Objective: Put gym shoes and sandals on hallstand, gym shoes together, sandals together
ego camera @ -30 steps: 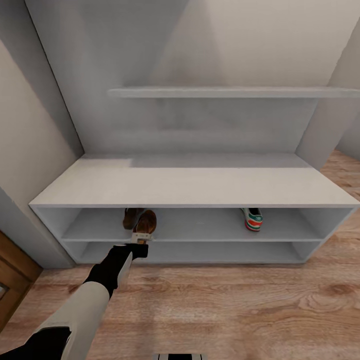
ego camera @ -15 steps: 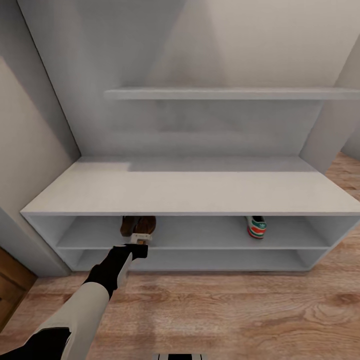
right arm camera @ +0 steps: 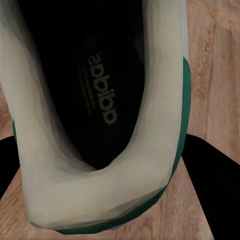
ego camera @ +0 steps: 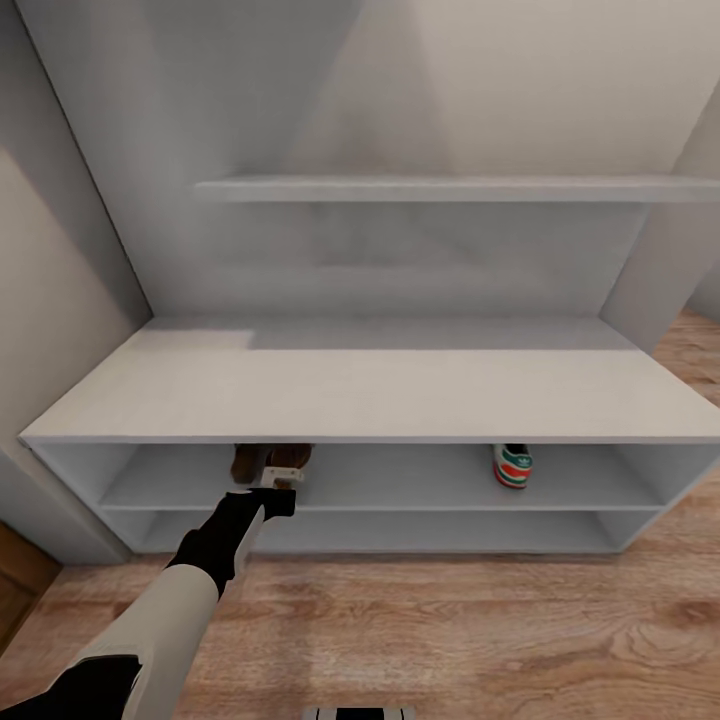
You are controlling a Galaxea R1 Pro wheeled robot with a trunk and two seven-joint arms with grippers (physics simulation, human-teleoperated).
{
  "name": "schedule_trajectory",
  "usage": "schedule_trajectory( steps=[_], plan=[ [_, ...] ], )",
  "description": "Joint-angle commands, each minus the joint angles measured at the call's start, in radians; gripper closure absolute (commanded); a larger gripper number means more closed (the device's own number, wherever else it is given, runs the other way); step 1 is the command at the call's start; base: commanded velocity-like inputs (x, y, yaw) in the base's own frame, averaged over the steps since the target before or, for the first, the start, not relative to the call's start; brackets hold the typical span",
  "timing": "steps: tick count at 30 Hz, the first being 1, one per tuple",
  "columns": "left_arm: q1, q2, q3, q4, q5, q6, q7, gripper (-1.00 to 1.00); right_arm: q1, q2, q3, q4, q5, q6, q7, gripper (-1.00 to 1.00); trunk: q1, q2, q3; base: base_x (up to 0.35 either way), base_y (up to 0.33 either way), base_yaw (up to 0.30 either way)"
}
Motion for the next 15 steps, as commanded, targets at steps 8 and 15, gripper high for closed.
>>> schedule_trajectory(
  steps=[8, 15],
  plan=[
    [-0.002, -0.002, 0.008, -0.002, -0.013, 0.005, -0.008, 1.00, -0.001, 0.000, -0.005, -0.002, 0.010, 0.004, 0.009, 1.00, 0.000, 0.000, -0.001, 0.190, -0.001, 0.000],
    [-0.002, -0.002, 0.008, -0.002, -0.013, 0.005, -0.009, 1.00, -0.002, 0.000, -0.004, -0.002, 0.010, 0.004, 0.009, 1.00, 0.000, 0.000, -0.001, 0.035, 0.000, 0.000]
  ],
)
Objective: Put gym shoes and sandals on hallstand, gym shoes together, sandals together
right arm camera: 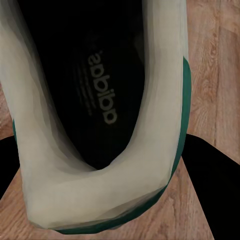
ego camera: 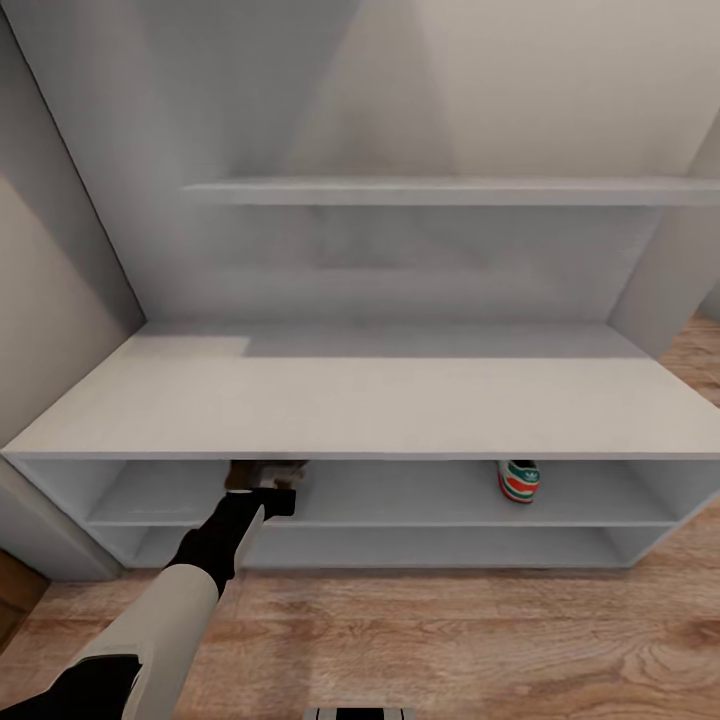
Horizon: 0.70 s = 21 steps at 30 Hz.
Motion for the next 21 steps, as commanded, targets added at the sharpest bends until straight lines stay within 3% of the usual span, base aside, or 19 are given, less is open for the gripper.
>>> schedule_trajectory(
  steps=[1, 21],
  plan=[
    [0.000, -0.002, 0.008, -0.002, -0.013, 0.005, -0.009, 1.00, -0.001, 0.000, -0.004, -0.002, 0.010, 0.004, 0.009, 1.00, 0.000, 0.000, -0.001, 0.136, 0.000, 0.000],
    [-0.003, -0.002, 0.009, -0.002, -0.012, 0.006, -0.010, 1.00, -0.002, 0.000, -0.004, -0.002, 0.010, 0.004, 0.009, 1.00, 0.000, 0.000, -0.001, 0.031, 0.000, 0.000]
  ],
)
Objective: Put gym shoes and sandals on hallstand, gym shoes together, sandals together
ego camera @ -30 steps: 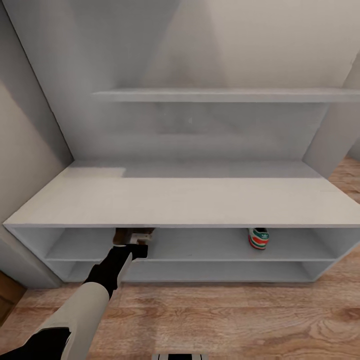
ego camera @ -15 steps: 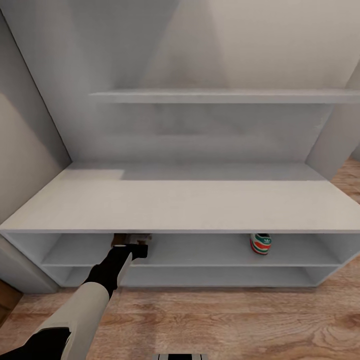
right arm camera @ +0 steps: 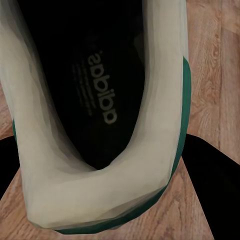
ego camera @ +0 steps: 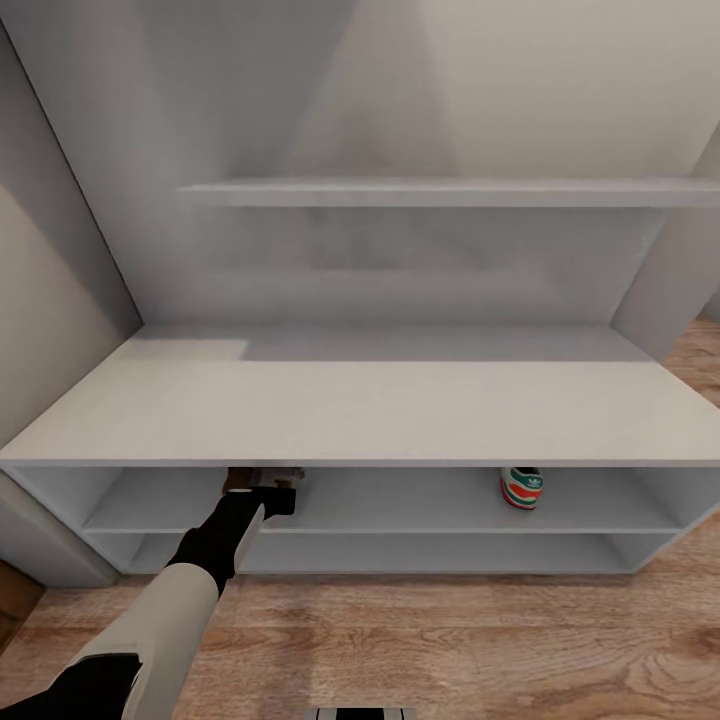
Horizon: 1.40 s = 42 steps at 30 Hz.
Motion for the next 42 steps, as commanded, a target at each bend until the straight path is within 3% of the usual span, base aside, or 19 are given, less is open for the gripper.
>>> schedule_trajectory(
  steps=[1, 3, 4, 27, 42],
  plan=[
    [0.000, -0.002, 0.008, -0.002, -0.014, 0.005, -0.009, 1.00, -0.002, 0.000, -0.004, -0.002, 0.010, 0.004, 0.009, 1.00, 0.000, 0.000, -0.001, 0.000, 0.000, 0.000],
    [0.000, -0.002, 0.007, -0.002, -0.015, 0.005, -0.009, 1.00, -0.001, 0.000, -0.004, -0.002, 0.010, 0.004, 0.009, 1.00, 0.000, 0.000, -0.001, 0.000, 0.000, 0.000],
    [0.000, -0.002, 0.007, -0.001, -0.015, 0.005, -0.009, -1.00, -0.001, 0.000, -0.004, -0.002, 0.010, 0.004, 0.009, 1.00, 0.000, 0.000, -0.001, 0.000, 0.000, 0.000],
    [0.002, 0.000, 0.014, -0.002, -0.015, 0.002, -0.010, -1.00, -0.002, 0.000, -0.004, -0.002, 0.010, 0.004, 0.009, 1.00, 0.000, 0.000, -0.001, -0.005, 0.000, 0.000],
    [0.007, 0.000, 0.009, -0.003, -0.015, 0.001, -0.010, -1.00, -0.001, 0.000, -0.004, -0.002, 0.010, 0.004, 0.009, 1.00, 0.000, 0.000, -0.001, -0.283, -0.046, 0.000]
  ],
)
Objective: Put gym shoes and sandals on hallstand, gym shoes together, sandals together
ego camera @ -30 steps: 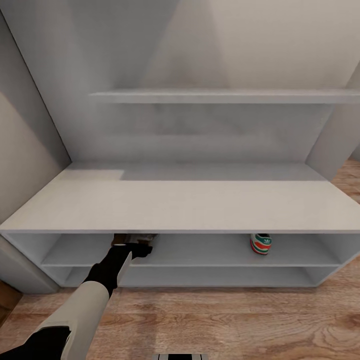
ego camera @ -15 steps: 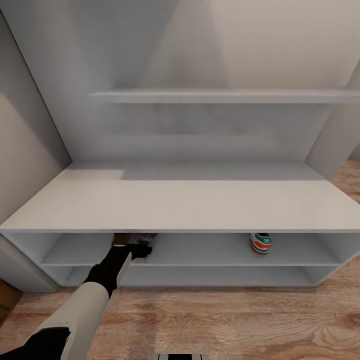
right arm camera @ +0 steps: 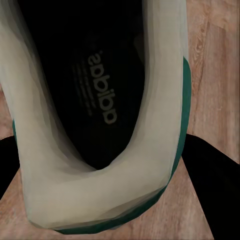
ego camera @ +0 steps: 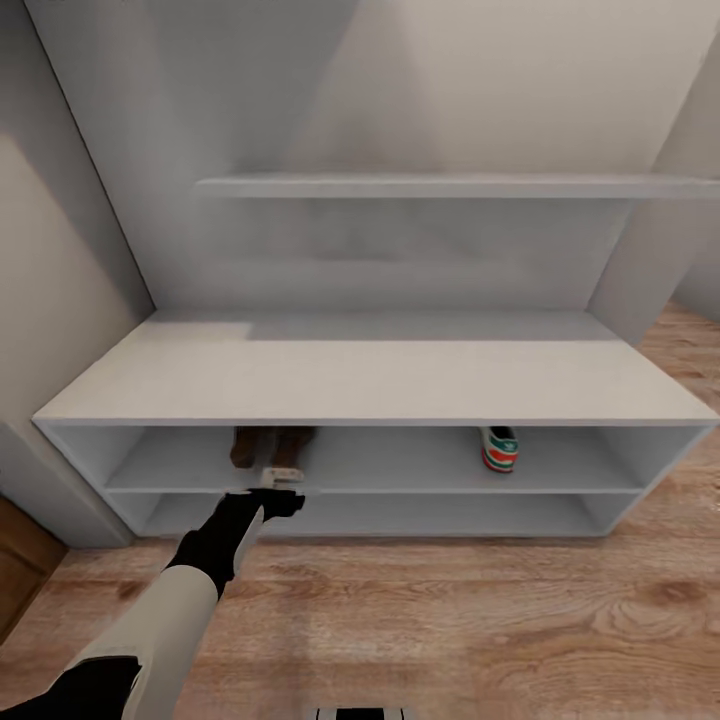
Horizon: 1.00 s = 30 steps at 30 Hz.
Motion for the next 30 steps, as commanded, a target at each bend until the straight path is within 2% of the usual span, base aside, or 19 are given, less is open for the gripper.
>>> schedule_trajectory(
  steps=[1, 12, 16, 19, 21, 22, 24, 27, 28, 29, 30],
  plan=[
    [-0.001, -0.002, 0.008, -0.002, -0.010, 0.005, -0.008, -1.00, -0.002, 0.000, -0.005, -0.001, 0.010, 0.004, 0.009, 1.00, -0.001, 0.000, -0.001, -0.284, -0.158, 0.000],
    [0.000, -0.002, 0.005, -0.002, -0.009, 0.004, -0.008, -1.00, -0.002, 0.000, -0.005, -0.001, 0.010, 0.004, 0.009, 1.00, -0.001, 0.000, -0.001, -0.279, -0.168, 0.000],
    [0.002, -0.001, 0.005, -0.002, -0.008, -0.015, -0.009, -1.00, -0.001, 0.000, -0.005, -0.001, 0.010, 0.004, 0.009, 1.00, -0.001, 0.000, -0.001, -0.278, -0.170, 0.000],
    [0.003, -0.001, 0.005, -0.002, -0.007, -0.056, -0.014, -1.00, -0.002, 0.000, -0.005, 0.000, 0.010, 0.004, 0.009, 1.00, -0.001, 0.000, -0.001, -0.278, -0.170, 0.000],
    [0.013, 0.000, 0.005, -0.001, -0.006, -0.121, -0.021, -1.00, -0.002, 0.000, -0.005, 0.002, 0.010, 0.004, 0.009, 1.00, -0.001, 0.000, -0.001, -0.278, -0.170, 0.000],
    [0.048, 0.003, 0.004, -0.005, -0.006, -0.171, -0.032, -1.00, -0.001, 0.000, -0.005, 0.003, 0.010, 0.004, 0.009, 1.00, -0.001, 0.000, -0.001, -0.278, -0.170, 0.000],
    [0.073, 0.006, 0.004, -0.013, -0.007, -0.197, -0.047, -1.00, -0.001, 0.000, -0.005, 0.003, 0.010, 0.004, 0.009, 1.00, -0.001, 0.000, -0.001, -0.278, -0.170, 0.000],
    [0.139, 0.024, 0.003, -0.046, -0.008, -0.249, -0.107, -1.00, -0.001, 0.000, -0.005, 0.004, 0.011, 0.004, 0.009, 1.00, -0.001, 0.000, -0.001, -0.278, -0.170, 0.000],
    [0.177, 0.041, 0.004, -0.068, -0.006, -0.277, -0.152, -1.00, -0.001, 0.000, -0.003, 0.006, 0.011, 0.004, 0.009, 1.00, -0.001, 0.000, -0.001, -0.278, -0.170, 0.000],
    [0.244, 0.078, 0.010, -0.109, -0.002, -0.329, -0.253, -1.00, -0.001, 0.000, -0.002, 0.013, 0.011, 0.004, 0.009, 1.00, -0.001, 0.000, -0.001, -0.278, -0.170, 0.000],
    [0.285, 0.103, 0.013, -0.133, 0.000, -0.365, -0.324, -1.00, -0.001, 0.000, -0.002, 0.017, 0.010, 0.003, 0.009, 1.00, -0.001, 0.000, -0.001, -0.278, -0.170, 0.000]
  ],
)
